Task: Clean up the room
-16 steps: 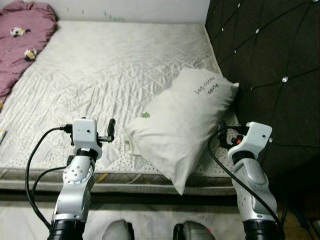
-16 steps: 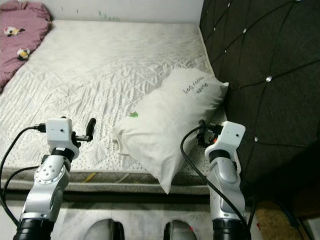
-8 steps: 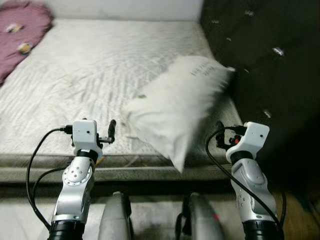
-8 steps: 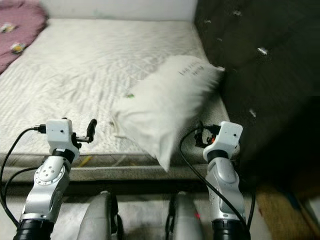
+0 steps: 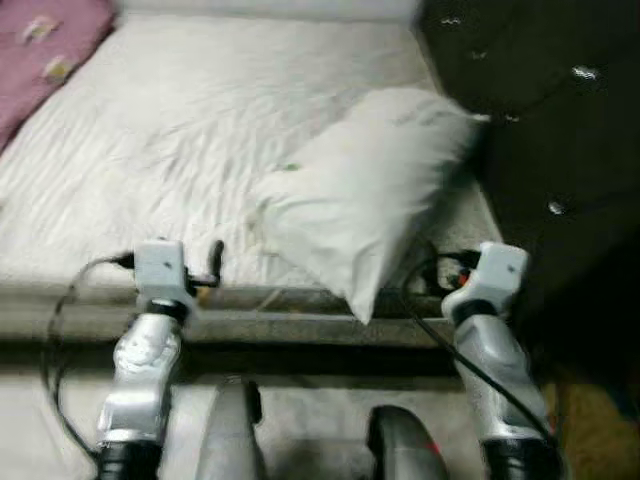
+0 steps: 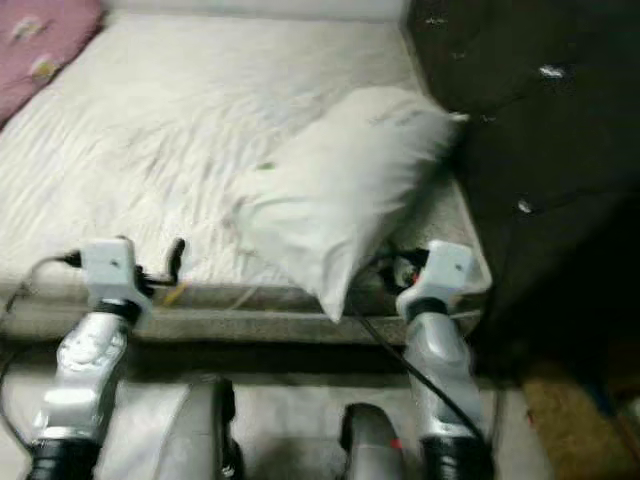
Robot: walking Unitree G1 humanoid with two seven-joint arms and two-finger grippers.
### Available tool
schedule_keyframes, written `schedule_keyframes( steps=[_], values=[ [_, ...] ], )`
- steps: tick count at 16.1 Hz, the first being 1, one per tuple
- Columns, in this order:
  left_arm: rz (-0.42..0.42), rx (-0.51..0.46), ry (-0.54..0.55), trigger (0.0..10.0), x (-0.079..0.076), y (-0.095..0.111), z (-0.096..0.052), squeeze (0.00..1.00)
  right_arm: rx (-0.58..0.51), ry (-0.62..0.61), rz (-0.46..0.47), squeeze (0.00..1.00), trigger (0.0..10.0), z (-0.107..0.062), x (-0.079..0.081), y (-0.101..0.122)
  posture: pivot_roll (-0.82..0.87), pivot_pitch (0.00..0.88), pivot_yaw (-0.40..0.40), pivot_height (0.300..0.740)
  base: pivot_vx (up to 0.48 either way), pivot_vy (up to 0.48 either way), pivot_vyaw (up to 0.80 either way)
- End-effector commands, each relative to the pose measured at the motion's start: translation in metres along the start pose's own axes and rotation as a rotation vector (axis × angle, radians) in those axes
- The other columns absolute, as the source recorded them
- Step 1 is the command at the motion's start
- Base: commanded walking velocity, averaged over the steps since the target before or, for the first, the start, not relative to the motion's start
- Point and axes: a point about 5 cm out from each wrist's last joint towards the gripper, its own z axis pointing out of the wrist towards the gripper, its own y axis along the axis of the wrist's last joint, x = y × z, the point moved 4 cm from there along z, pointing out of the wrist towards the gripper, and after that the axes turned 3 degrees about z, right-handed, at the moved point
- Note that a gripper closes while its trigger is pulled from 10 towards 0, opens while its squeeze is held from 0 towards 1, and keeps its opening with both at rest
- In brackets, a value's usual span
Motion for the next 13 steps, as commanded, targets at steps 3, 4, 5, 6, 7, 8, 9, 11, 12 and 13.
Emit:
schedule_keyframes(
  steps=[3,4,5,6,7,8,9,11,12,13],
  values=[
    [0.007,-0.012,0.002,10.0,0.0033,0.0027,-0.0002,0.0,-0.01,0.007,0.0,0.0,10.0,0.0017,0.0029,0.003,0.0,0.07,-0.007,0.628,0.284,0.0,0.0],
    [0.007,-0.014,0.001,10.0,0.0031,0.0031,0.0002,0.0,-0.01,0.007,0.0,0.0,10.0,0.0016,0.003,0.0029,-0.01,0.069,-0.006,0.628,0.3,0.0,0.0],
    [0.006,-0.014,0.0,10.0,0.0029,0.0032,0.0004,0.0,-0.01,0.007,0.001,0.0,10.0,0.0016,0.003,0.0029,-0.01,0.069,-0.006,0.628,0.304,0.0,0.0],
    [0.006,-0.015,-0.001,10.0,0.0024,0.0033,0.0005,0.0,-0.01,0.007,0.0,0.0,10.0,0.0016,0.0029,0.0029,-0.01,0.069,-0.006,0.628,0.3,0.0,0.0],
    [0.003,-0.016,-0.005,10.0,0.0013,0.0036,0.0006,0.0,-0.011,0.008,-0.001,0.0,10.0,0.0015,0.003,0.0032,-0.01,0.069,-0.006,0.628,0.33,0.0,0.0],
    [0.001,-0.018,-0.009,10.0,0.0003,0.0038,0.0011,0.0,-0.012,0.009,-0.001,0.0,10.0,0.0018,0.0031,0.0035,-0.01,0.068,-0.006,0.628,0.48,0.0,0.0],
    [0.002,-0.017,-0.008,10.0,0.0002,0.0037,0.0014,0.0,-0.012,0.009,-0.002,0.0,10.0,0.0021,0.003,0.0036,-0.01,0.069,-0.008,0.628,0.349,0.0,0.0],
    [0.001,-0.015,-0.005,10.0,0.0006,0.0033,0.0013,0.0,-0.013,0.011,-0.003,0.0,10.0,0.0023,0.0034,0.0038,-0.01,0.07,-0.009,0.628,0.339,0.0,0.0],
    [0.001,-0.014,-0.004,10.0,0.0005,0.0033,0.0013,0.0,-0.013,0.014,-0.004,0.0,10.0,0.0024,0.0037,0.0039,-0.01,0.07,-0.01,0.628,0.334,0.0,0.0],
    [0.0,-0.013,-0.002,10.0,0.0003,0.0031,0.0011,0.0,-0.013,0.017,-0.003,0.0,10.0,0.0024,0.0039,0.0039,-0.01,0.071,-0.01,0.628,0.33,0.0,0.0]
  ],
)
